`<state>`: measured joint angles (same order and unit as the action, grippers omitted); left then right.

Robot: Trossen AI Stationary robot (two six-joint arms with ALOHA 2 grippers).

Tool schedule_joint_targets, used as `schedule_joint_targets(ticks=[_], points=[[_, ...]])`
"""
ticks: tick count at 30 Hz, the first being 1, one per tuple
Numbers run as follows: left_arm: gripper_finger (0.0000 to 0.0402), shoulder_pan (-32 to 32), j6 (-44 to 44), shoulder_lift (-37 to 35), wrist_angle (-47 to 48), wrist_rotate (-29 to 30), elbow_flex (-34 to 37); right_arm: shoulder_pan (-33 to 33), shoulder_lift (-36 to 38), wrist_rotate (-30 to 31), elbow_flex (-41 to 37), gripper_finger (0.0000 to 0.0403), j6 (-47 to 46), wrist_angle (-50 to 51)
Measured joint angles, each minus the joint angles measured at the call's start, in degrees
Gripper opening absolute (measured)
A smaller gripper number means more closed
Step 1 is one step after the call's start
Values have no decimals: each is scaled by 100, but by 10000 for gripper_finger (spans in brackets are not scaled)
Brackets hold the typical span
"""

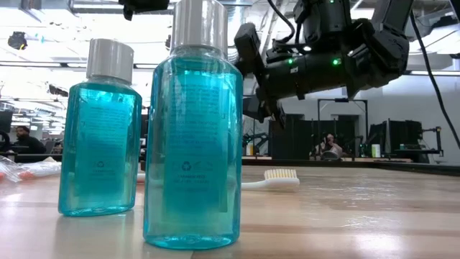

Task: Pick & Place toothbrushing station
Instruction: Put the green toothbrush into the wire organizer, then put the orange toothbrush into the wire organizer

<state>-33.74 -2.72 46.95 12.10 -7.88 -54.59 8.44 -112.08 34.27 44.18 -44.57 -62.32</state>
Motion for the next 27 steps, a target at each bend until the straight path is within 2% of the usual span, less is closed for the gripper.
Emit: schedule_joint_targets(ticks=[5,7,13,20,23,27], points=[[95,0,2,4,284,9,2,177,470,-169,-4,243,-125,291],[95,0,0,-1,276,9,2,226,837,-173,-4,239,-200,910],[95,0,144,-5,293,2,2,291,2225,-165,-2,226,-822,3719],[95,0,444,-7,541,-102,2,287,3568,-116,-2,223,-712,4987],[95,0,992,-6,1201,-134,2,274,4038,-86,-2,223,-707,5117],[105,118,2165,84,2796,-78,16,274,4587,45,30,223,-605,5121]])
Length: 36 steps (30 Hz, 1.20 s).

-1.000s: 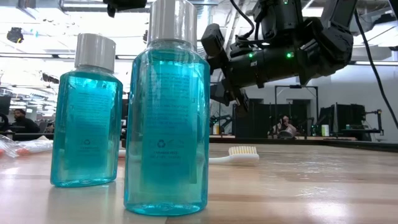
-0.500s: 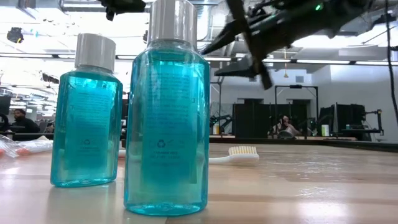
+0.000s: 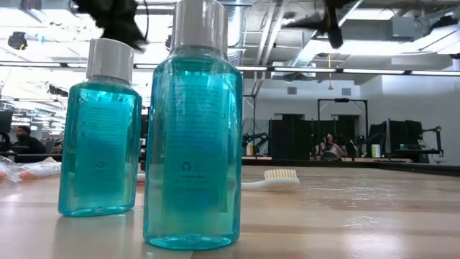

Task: Pick & Place toothbrushing station
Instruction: Put the orange toothbrush into the wire organizer

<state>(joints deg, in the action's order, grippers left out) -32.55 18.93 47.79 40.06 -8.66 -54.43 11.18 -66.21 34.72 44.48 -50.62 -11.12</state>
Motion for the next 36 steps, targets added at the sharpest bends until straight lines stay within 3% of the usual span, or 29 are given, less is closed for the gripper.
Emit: schedule_joint_targets(ticks=[4,10,19,29,36], points=[[131,259,698,-27,447,243,539,2,377,127,239,223,581,-6],[167,494,2065,-31,-51,304,1753,-4,624,-9,693,223,1451,93],[173,1072,3792,13,-1132,314,3100,-13,650,-513,1063,223,1975,492],[173,1725,4429,670,-1378,171,3197,-90,646,-1072,1063,223,1972,540],[173,1873,4640,830,-1421,77,3197,-87,646,-1090,1063,223,1959,558]])
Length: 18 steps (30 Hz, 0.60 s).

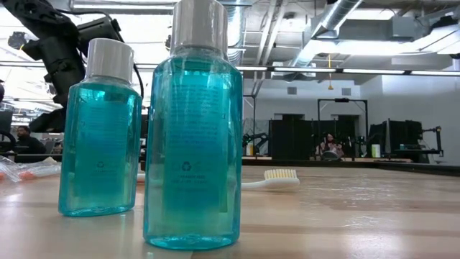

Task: Pick & Place toothbrushing station
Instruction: Put the orange toothbrush into the wire organizer

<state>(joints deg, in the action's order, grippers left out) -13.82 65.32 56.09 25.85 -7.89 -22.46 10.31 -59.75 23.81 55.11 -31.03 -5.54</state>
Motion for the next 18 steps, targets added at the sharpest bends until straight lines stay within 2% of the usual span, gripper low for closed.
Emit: schedule_joint_targets(ticks=[6,12,18], points=[[173,33,65,195,21,-9,-2,0,0,-41,-2,223,2,-2],[173,33,66,442,27,-500,-26,0,-20,-42,-2,223,2,-8],[173,31,194,387,80,-597,-86,0,-24,-133,-7,223,-2,1]])
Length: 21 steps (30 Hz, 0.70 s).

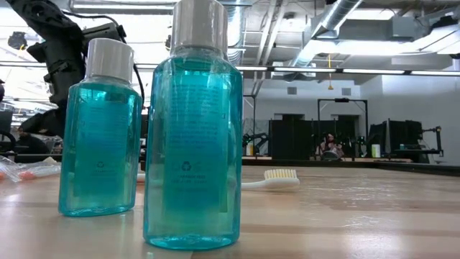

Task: Pick & Place toothbrushing station
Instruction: Put the orange toothbrush into the wire organizer

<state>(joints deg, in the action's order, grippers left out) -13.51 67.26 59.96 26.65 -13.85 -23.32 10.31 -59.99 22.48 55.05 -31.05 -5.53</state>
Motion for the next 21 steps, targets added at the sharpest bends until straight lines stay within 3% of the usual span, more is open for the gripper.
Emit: schedule_joint_targets(ticks=[9,21], points=[[173,-17,-148,0,332,-72,-206,-67,0,-29,0,223,4,65],[173,-779,-819,121,811,95,-200,-70,0,-319,0,223,13,89]])
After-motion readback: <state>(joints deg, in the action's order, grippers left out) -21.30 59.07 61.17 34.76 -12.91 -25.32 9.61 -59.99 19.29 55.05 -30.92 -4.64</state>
